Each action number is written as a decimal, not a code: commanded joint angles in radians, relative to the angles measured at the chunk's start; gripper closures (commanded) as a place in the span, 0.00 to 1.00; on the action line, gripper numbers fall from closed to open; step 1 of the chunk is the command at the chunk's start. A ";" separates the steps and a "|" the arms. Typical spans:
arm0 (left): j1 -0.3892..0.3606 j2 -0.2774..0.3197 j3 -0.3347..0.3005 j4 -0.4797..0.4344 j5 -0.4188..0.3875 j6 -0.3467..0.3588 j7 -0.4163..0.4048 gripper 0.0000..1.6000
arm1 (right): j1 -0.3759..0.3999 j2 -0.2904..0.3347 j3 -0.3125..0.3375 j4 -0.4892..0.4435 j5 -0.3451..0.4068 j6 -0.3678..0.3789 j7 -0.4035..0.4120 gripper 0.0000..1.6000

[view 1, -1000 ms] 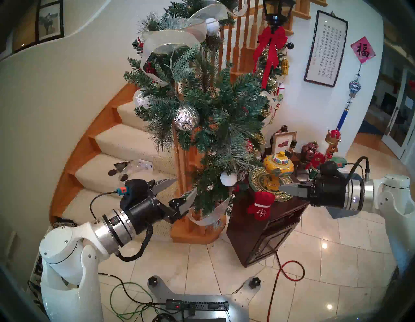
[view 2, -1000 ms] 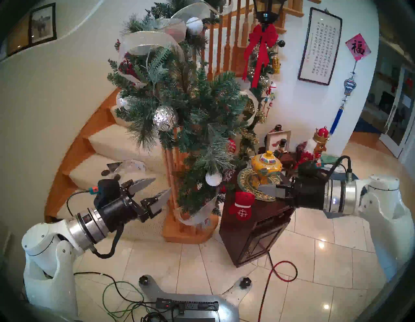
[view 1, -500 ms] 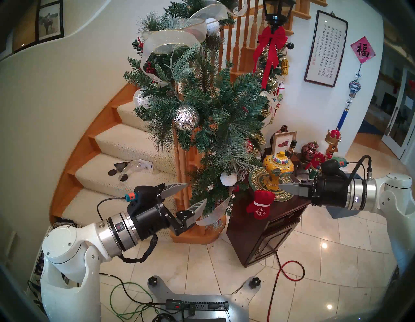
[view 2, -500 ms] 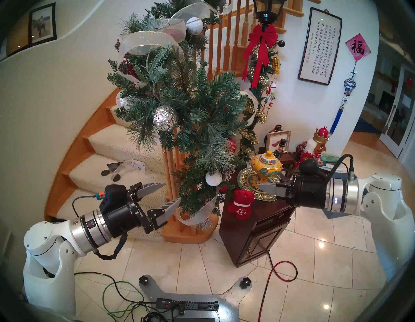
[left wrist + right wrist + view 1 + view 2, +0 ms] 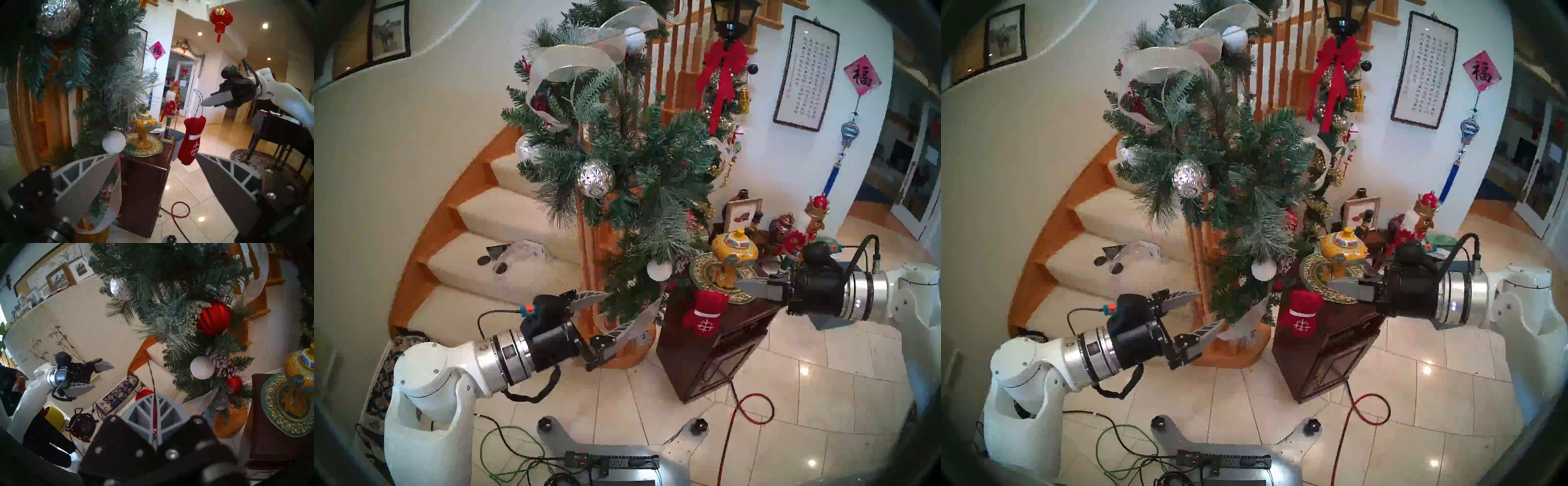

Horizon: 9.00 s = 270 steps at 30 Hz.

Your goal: Hang the ornament onto the Christmas-tree-style decoration

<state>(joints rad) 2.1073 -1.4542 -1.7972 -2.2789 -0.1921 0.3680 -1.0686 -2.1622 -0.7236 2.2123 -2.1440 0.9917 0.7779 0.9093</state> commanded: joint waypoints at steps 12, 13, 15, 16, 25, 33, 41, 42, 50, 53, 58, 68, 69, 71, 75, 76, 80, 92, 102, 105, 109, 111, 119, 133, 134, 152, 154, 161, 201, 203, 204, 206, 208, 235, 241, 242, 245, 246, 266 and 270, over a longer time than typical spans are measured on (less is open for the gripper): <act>-0.132 0.009 0.114 0.062 0.065 -0.004 0.030 0.00 | 0.107 0.072 -0.106 0.019 0.021 0.009 -0.038 1.00; -0.139 0.010 0.123 0.064 0.069 -0.002 0.032 0.00 | 0.115 0.074 -0.115 0.021 0.023 0.009 -0.042 1.00; -0.150 0.012 0.137 0.068 0.076 0.000 0.034 0.00 | 0.127 0.080 -0.130 0.025 0.025 0.008 -0.048 1.00; -0.155 0.016 0.148 0.071 0.082 -0.002 0.034 0.00 | 0.134 0.083 -0.138 0.028 0.026 0.007 -0.050 1.00; -0.165 0.013 0.209 0.087 0.121 -0.029 0.055 0.00 | 0.161 0.091 -0.178 0.033 0.037 0.000 -0.063 1.00; -0.203 0.008 0.238 0.151 0.172 -0.061 0.096 0.00 | 0.172 0.092 -0.193 0.022 0.045 -0.002 -0.072 1.00; -0.216 -0.003 0.257 0.178 0.194 -0.075 0.117 0.00 | 0.163 0.083 -0.183 0.008 0.050 0.001 -0.075 1.00; -0.218 -0.007 0.264 0.181 0.199 -0.075 0.123 0.00 | 0.162 0.082 -0.183 0.007 0.051 0.002 -0.075 1.00; -0.227 -0.033 0.309 0.179 0.220 -0.073 0.151 0.00 | 0.163 0.083 -0.188 0.007 0.055 -0.001 -0.072 1.00; -0.230 -0.042 0.323 0.180 0.226 -0.069 0.161 0.00 | 0.163 0.084 -0.188 0.008 0.055 -0.002 -0.069 1.00; -0.228 -0.053 0.336 0.173 0.220 -0.055 0.164 0.00 | 0.157 0.082 -0.179 0.007 0.056 -0.003 -0.060 1.00; -0.219 -0.038 0.343 0.151 0.182 -0.005 0.116 0.00 | 0.157 0.083 -0.176 0.009 0.054 -0.007 -0.048 1.00; -0.217 -0.035 0.343 0.146 0.176 0.001 0.107 0.00 | 0.158 0.084 -0.177 0.009 0.054 -0.006 -0.048 1.00; -0.211 -0.032 0.342 0.138 0.170 0.008 0.094 0.00 | 0.158 0.084 -0.177 0.008 0.054 -0.007 -0.048 1.00; -0.201 -0.026 0.342 0.126 0.161 0.020 0.075 0.00 | 0.161 0.084 -0.178 0.006 0.054 -0.007 -0.048 1.00; -0.199 -0.026 0.342 0.123 0.159 0.024 0.070 0.00 | 0.161 0.083 -0.178 0.006 0.055 -0.007 -0.048 1.00; -0.192 -0.024 0.344 0.115 0.157 0.030 0.065 0.00 | 0.161 0.081 -0.176 0.004 0.056 -0.006 -0.048 1.00; -0.201 -0.034 0.345 0.127 0.164 0.032 0.078 0.00 | 0.160 0.079 -0.170 0.009 0.062 -0.007 -0.036 1.00; -0.228 -0.034 0.345 0.156 0.179 -0.005 0.100 0.00 | 0.161 0.084 -0.163 0.017 0.069 -0.003 -0.014 1.00; -0.236 -0.030 0.344 0.171 0.180 -0.015 0.103 0.00 | 0.165 0.086 -0.160 0.019 0.077 0.001 -0.005 1.00; -0.248 -0.031 0.349 0.190 0.182 -0.018 0.104 0.00 | 0.170 0.090 -0.160 0.022 0.084 0.003 0.003 1.00; -0.252 -0.033 0.355 0.198 0.181 -0.017 0.102 0.00 | 0.175 0.093 -0.161 0.025 0.091 0.008 0.005 1.00; -0.264 -0.047 0.388 0.221 0.179 -0.015 0.097 0.00 | 0.183 0.095 -0.155 0.028 0.103 0.023 0.007 1.00; -0.263 -0.058 0.395 0.211 0.159 -0.004 0.082 0.00 | 0.214 0.096 -0.181 0.037 0.120 0.036 -0.004 1.00; -0.263 -0.057 0.392 0.211 0.158 -0.004 0.081 0.00 | 0.217 0.095 -0.185 0.036 0.121 0.036 -0.006 1.00; -0.252 -0.057 0.357 0.200 0.144 -0.010 0.067 0.54 | 0.228 0.086 -0.198 0.013 0.133 0.042 -0.038 1.00; -0.249 -0.057 0.355 0.195 0.143 -0.010 0.064 0.62 | 0.224 0.084 -0.194 0.011 0.133 0.041 -0.040 1.00; -0.239 -0.055 0.347 0.180 0.134 -0.004 0.051 1.00 | 0.218 0.079 -0.187 0.011 0.133 0.041 -0.037 1.00; -0.224 -0.043 0.223 0.160 0.096 0.020 0.001 1.00 | 0.104 -0.011 -0.073 0.054 0.020 0.025 -0.084 0.00; -0.216 -0.039 0.210 0.152 0.091 0.022 -0.005 1.00 | 0.100 -0.028 -0.068 0.048 0.004 0.015 -0.111 0.00; -0.213 -0.037 0.201 0.147 0.087 0.023 -0.008 1.00 | 0.095 -0.039 -0.062 0.041 -0.008 0.003 -0.125 0.00; -0.209 -0.033 0.187 0.138 0.081 0.027 -0.013 1.00 | 0.083 -0.053 -0.050 0.026 -0.037 -0.020 -0.148 0.00; -0.205 -0.030 0.174 0.132 0.075 0.030 -0.017 1.00 | 0.071 -0.069 -0.039 0.015 -0.065 -0.046 -0.169 0.00; -0.169 -0.010 0.104 0.072 0.042 0.067 -0.061 1.00 | -0.001 -0.157 0.031 -0.032 -0.127 -0.105 -0.181 0.00; -0.193 -0.034 0.116 0.047 0.031 0.136 -0.047 1.00 | 0.002 -0.161 0.031 -0.032 -0.134 -0.103 -0.175 0.00; -0.201 -0.035 0.119 0.041 0.032 0.151 -0.045 1.00 | 0.003 -0.162 0.031 -0.032 -0.135 -0.103 -0.175 0.00; -0.220 -0.038 0.126 0.022 0.029 0.196 -0.045 1.00 | 0.005 -0.164 0.031 -0.032 -0.139 -0.102 -0.172 0.00; -0.225 -0.041 0.127 0.015 0.027 0.211 -0.042 1.00 | 0.005 -0.165 0.031 -0.032 -0.140 -0.101 -0.172 0.00; -0.284 -0.081 0.118 -0.089 0.002 0.417 0.023 1.00 | 0.011 -0.171 0.031 -0.032 -0.148 -0.097 -0.164 0.00; -0.314 -0.076 0.099 -0.085 -0.009 0.423 0.020 1.00 | 0.011 -0.172 0.031 -0.032 -0.149 -0.097 -0.163 0.00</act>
<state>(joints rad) 1.8452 -1.5225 -1.6758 -2.3532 -0.1767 0.7753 -1.0402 -2.1584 -0.8984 2.2361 -2.1722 0.8412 0.6793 0.7483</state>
